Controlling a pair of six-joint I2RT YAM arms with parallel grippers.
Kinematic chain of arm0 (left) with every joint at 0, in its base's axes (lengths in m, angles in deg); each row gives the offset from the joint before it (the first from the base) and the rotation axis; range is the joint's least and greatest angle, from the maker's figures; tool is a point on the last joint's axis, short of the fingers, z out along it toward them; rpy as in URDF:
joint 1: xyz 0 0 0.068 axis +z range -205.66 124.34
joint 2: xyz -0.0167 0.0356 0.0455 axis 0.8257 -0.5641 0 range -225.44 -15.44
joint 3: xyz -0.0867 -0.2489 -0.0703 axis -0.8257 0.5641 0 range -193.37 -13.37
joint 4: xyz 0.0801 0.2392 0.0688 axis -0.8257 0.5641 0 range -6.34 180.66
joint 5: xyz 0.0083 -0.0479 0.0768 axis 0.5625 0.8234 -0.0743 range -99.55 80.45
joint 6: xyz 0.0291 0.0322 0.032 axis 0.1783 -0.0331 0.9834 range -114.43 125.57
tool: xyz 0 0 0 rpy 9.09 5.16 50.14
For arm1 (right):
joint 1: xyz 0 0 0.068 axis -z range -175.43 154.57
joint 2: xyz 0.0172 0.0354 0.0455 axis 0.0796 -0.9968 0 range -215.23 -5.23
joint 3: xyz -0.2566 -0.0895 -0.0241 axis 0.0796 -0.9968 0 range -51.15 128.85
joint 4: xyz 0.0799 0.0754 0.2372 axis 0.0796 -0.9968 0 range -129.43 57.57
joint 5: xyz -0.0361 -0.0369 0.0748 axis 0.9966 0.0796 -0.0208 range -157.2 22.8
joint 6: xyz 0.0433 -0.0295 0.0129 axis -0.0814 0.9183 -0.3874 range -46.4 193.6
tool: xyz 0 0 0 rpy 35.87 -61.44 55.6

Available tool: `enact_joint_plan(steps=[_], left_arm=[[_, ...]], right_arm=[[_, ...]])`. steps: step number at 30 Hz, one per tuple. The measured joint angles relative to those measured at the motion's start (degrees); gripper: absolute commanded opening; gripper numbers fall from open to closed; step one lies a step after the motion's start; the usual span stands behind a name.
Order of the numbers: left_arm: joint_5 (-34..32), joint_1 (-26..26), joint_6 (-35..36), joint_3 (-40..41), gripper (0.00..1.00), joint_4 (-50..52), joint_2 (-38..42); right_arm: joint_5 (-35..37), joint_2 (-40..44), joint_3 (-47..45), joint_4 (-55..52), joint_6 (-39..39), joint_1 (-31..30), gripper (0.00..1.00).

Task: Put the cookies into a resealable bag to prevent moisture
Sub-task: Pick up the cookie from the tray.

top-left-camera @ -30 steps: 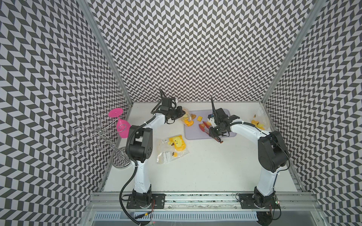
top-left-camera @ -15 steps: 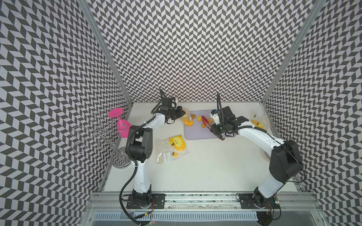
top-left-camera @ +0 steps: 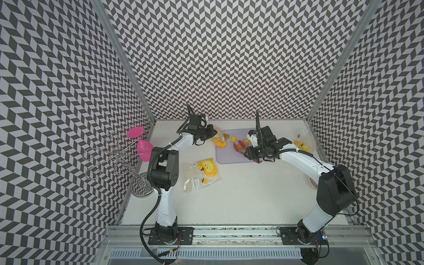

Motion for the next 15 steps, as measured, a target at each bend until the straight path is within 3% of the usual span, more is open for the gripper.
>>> enact_joint_plan(steps=[15], left_arm=[[0.15,0.11,0.00,0.00,0.00,0.00,0.00]], right_arm=[[-0.31,-0.02,-2.21,-3.56,-7.19,-0.07,0.49]])
